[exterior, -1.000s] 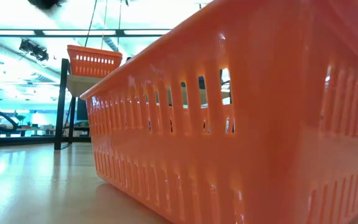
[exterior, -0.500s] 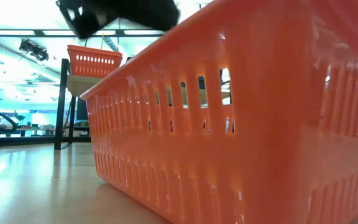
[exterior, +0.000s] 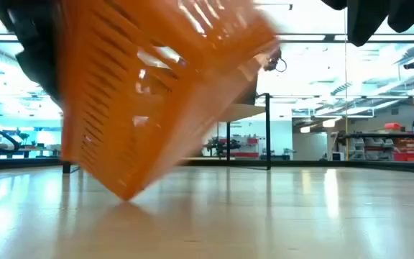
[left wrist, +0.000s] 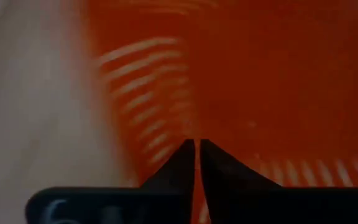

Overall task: Stack baskets on shelf by color
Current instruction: Stack the orange bin on top of the orange bin on the shelf

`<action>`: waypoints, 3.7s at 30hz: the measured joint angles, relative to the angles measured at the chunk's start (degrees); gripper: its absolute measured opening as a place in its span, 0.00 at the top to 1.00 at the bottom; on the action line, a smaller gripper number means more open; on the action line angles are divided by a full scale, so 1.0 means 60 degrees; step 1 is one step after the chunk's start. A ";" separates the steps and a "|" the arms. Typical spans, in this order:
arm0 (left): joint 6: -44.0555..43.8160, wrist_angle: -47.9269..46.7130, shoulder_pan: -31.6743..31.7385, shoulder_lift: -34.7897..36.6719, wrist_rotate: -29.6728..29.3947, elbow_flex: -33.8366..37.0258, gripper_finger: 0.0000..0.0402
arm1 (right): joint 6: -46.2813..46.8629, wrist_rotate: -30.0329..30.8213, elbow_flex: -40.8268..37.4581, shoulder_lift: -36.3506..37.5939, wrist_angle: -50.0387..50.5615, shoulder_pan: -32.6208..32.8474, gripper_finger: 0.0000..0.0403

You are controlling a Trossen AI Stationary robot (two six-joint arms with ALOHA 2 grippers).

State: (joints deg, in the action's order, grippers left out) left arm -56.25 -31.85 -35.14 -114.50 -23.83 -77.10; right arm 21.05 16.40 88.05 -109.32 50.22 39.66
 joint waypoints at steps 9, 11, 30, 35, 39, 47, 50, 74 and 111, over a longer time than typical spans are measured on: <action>-0.1010 -0.2107 0.0154 0.0000 -0.0035 0.0000 0.97 | 0.0004 0.0000 0.0000 0.0000 -0.0088 -0.0001 0.69; -0.1031 -0.2582 0.0154 0.0000 0.0120 0.0000 0.97 | 0.0003 0.0000 0.0000 0.0000 -0.0139 0.0003 0.69; 0.1133 -0.5199 -0.0033 0.0131 0.1187 -0.2088 0.97 | -0.0016 0.0000 0.0000 0.0000 -0.0168 -0.0004 0.69; 0.2572 -0.6135 -0.0411 0.0173 0.1138 -0.3484 0.94 | -0.0021 0.0000 0.0000 0.0000 -0.0164 -0.0004 0.69; 0.3585 -0.5991 -0.0928 0.0175 0.1165 -0.3647 0.90 | -0.0023 0.0000 0.0000 0.0004 -0.0173 -0.0004 0.69; 0.3942 -0.5980 -0.1714 0.0171 0.1160 -0.2575 0.72 | -0.0015 0.0000 0.0000 0.0004 -0.0266 -0.0004 0.69; 0.3716 -0.5857 -0.1794 0.0168 0.1162 -0.2149 0.63 | -0.0021 0.0000 0.0000 0.0004 -0.0282 -0.0004 0.69; 0.4200 -0.5681 -0.1434 -0.0650 0.0756 -0.1916 0.53 | -0.0025 0.0000 0.0000 0.0004 -0.0431 -0.0004 0.69; 0.3786 -0.9696 0.0844 0.1319 -0.0413 -0.6412 0.98 | -0.1010 0.0255 0.0007 0.0007 -0.1512 -0.0729 0.69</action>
State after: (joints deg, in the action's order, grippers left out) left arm -33.53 -90.03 -30.08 -106.59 -26.31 -115.57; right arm 14.99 17.93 88.09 -109.27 41.15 35.29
